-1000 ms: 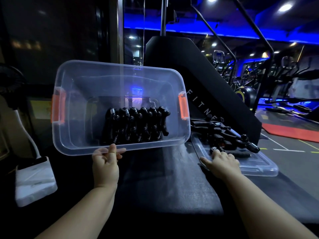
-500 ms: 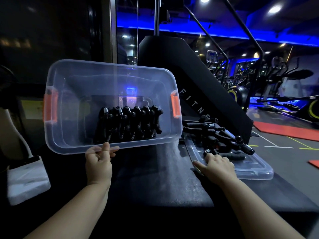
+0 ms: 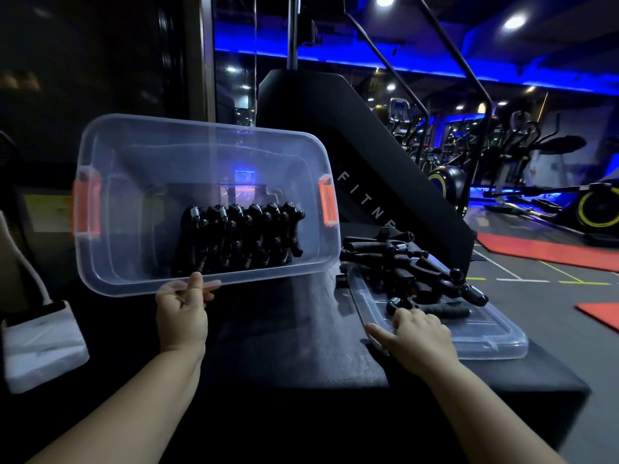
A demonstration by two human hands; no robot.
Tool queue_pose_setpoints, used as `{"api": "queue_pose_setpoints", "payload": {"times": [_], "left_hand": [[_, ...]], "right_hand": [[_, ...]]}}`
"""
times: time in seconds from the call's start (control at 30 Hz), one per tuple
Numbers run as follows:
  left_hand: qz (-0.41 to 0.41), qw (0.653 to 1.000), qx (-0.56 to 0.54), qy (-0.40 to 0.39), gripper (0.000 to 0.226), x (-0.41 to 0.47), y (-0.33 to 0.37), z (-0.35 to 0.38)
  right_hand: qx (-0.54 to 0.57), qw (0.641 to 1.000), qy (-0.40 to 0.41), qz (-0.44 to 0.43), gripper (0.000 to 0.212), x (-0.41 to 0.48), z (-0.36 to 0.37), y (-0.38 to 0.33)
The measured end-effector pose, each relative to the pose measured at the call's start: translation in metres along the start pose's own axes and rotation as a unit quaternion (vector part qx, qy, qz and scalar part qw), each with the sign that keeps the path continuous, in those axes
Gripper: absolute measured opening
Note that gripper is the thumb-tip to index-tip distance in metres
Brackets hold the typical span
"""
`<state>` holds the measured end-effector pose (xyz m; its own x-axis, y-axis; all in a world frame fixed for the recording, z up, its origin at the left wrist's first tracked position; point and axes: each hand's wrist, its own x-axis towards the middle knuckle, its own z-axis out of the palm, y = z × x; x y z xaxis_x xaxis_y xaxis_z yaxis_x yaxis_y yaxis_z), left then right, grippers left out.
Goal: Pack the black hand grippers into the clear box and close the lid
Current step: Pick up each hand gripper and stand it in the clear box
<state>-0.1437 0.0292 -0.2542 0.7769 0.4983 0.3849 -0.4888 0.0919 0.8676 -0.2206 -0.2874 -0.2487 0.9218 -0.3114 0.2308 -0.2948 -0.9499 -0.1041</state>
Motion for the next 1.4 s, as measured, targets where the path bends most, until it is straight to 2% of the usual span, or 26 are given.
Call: {"api": "queue_pose_setpoints", "payload": {"times": [0.07,0.23,0.47,0.7,1.07,1.23,1.4], "left_hand": [[0.004,1.000,0.000,-0.001,0.037,0.000,0.000,-0.001],[0.003,1.000,0.000,-0.009,0.043,0.001,0.001,-0.003],[0.002,1.000,-0.001,-0.010,0.017,-0.001,0.001,-0.002],[-0.005,1.000,-0.005,-0.011,0.016,-0.002,0.003,-0.001],[0.001,1.000,-0.003,-0.004,0.020,-0.001,0.002,0.000],[0.001,1.000,-0.004,0.000,0.015,-0.001,0.002,0.001],[0.007,1.000,0.000,0.003,0.020,0.002,0.000,0.002]], "right_hand": [[0.002,1.000,-0.002,-0.003,0.057,-0.004,-0.002,0.001],[0.009,1.000,-0.011,-0.005,0.057,-0.009,-0.006,0.003],[0.010,1.000,-0.001,-0.005,0.058,-0.016,-0.006,0.003],[0.027,1.000,0.011,-0.007,0.062,-0.018,-0.008,0.005],[0.138,0.974,0.180,-0.026,0.043,0.024,-0.043,-0.004],[0.130,0.977,0.164,-0.032,0.035,0.067,-0.044,-0.012],[0.067,0.992,0.106,-0.017,0.049,0.099,-0.032,-0.018]]}}
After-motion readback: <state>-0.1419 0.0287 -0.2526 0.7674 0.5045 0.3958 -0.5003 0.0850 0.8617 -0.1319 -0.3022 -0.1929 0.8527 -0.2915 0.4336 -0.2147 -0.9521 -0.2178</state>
